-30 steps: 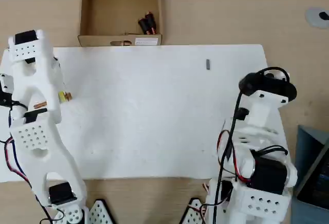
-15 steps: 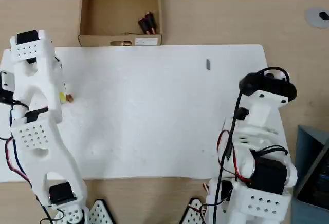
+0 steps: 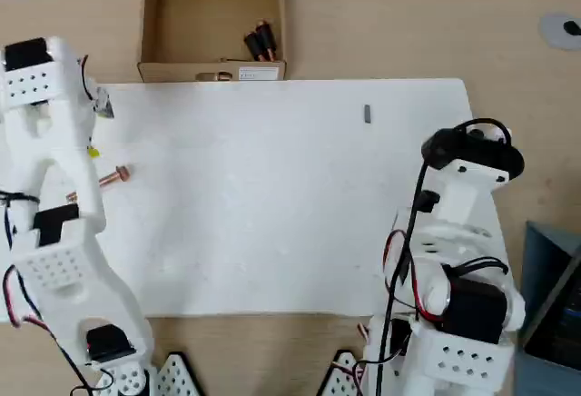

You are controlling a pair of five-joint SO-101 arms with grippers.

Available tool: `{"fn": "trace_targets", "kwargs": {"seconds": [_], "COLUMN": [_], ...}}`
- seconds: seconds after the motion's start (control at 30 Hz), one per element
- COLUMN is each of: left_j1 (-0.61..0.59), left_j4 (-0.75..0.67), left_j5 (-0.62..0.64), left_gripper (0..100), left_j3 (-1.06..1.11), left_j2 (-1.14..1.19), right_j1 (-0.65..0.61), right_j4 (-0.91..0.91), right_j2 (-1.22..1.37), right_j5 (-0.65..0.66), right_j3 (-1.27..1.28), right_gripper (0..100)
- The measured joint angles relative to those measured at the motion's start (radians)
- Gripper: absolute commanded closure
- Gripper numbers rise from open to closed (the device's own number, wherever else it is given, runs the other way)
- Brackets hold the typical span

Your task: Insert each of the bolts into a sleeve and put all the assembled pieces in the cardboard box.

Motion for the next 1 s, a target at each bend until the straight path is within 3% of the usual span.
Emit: {"fn": "trace_targets", "kwargs": {"seconds": [0.17,0.57,1.0], "left_j1": [-0.017,-0.069,-0.069], "left_j4": [0.005,0.005,0.005], "left_j5": [-0.239,-1.048,-1.740], "left_gripper": [75,75,75], "left_j3": [0.018,0.120,0.120], "left_j2": [-0.066,-0.069,-0.069], "right_j1": [0.000,0.000,0.000], "right_j4": [0.000,0.000,0.000], "right_j2": [0.000,0.000,0.000], "right_j5": [0.000,-0.035,-0.040], "right_j3": [0.000,0.000,0.000], "right_gripper": [98.9,98.9,98.9]}}
